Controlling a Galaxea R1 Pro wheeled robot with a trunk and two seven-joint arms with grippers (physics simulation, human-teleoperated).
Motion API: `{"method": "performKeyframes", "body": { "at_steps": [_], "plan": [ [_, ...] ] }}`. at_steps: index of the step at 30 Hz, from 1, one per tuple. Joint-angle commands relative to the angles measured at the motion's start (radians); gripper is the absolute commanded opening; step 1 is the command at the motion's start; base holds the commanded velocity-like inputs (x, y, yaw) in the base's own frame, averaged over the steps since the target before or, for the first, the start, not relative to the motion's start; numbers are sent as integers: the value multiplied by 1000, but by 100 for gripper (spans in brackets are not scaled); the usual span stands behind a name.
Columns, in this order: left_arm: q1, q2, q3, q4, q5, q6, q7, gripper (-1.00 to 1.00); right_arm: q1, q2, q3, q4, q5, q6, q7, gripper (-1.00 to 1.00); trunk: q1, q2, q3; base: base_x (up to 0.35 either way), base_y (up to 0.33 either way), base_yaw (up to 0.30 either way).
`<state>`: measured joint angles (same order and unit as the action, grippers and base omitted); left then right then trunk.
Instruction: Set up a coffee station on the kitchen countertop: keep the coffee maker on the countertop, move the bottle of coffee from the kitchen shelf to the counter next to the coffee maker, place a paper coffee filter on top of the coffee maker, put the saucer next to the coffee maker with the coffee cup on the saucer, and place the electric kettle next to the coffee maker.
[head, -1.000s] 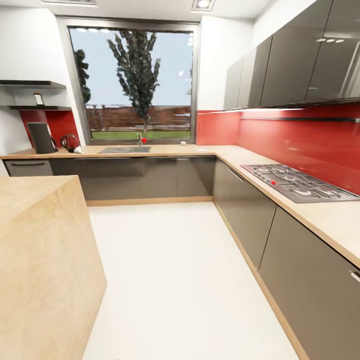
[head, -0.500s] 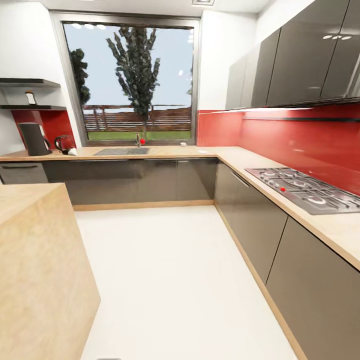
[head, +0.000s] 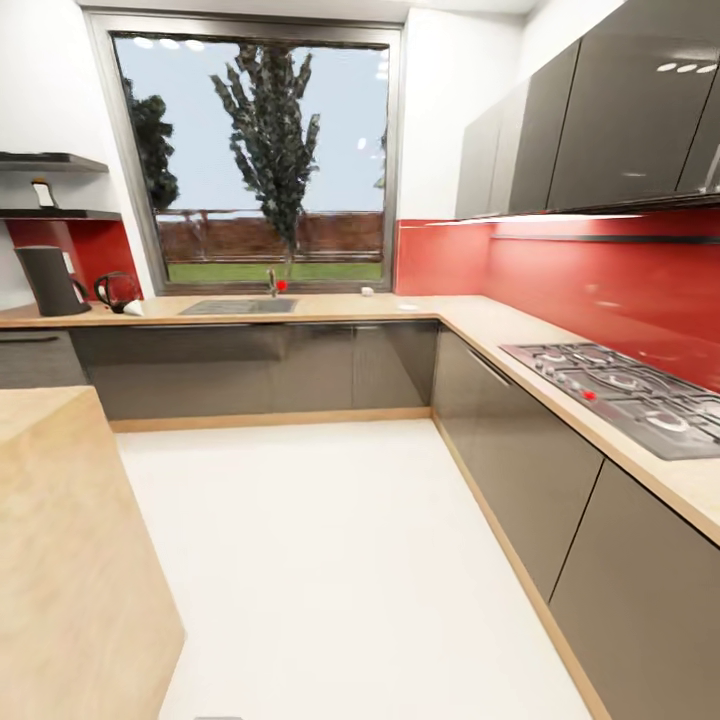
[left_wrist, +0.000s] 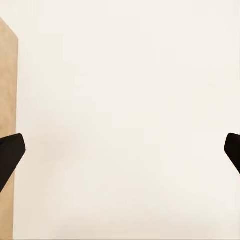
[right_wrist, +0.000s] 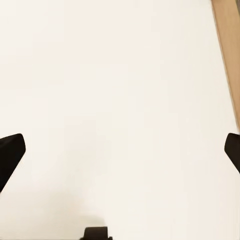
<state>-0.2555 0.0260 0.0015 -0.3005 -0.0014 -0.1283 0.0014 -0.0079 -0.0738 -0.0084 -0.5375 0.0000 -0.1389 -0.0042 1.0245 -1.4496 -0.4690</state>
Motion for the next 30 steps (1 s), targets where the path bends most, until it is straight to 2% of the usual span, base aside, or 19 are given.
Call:
{"method": "performKeyframes", "body": {
  "at_steps": [1,21,30],
  "plan": [
    [-1,0,0,1,0,-3,0,100,0,0,-1,1,0,-3,0,100,1,0,-1,335,0,0],
    [-2,5,0,1,3,-4,0,100,0,2,1,1,0,-4,0,100,1,0,-1,335,0,0],
    [-2,5,0,1,2,-4,0,100,0,2,1,1,-1,-4,0,100,1,0,-1,335,0,90]
  ]
}}
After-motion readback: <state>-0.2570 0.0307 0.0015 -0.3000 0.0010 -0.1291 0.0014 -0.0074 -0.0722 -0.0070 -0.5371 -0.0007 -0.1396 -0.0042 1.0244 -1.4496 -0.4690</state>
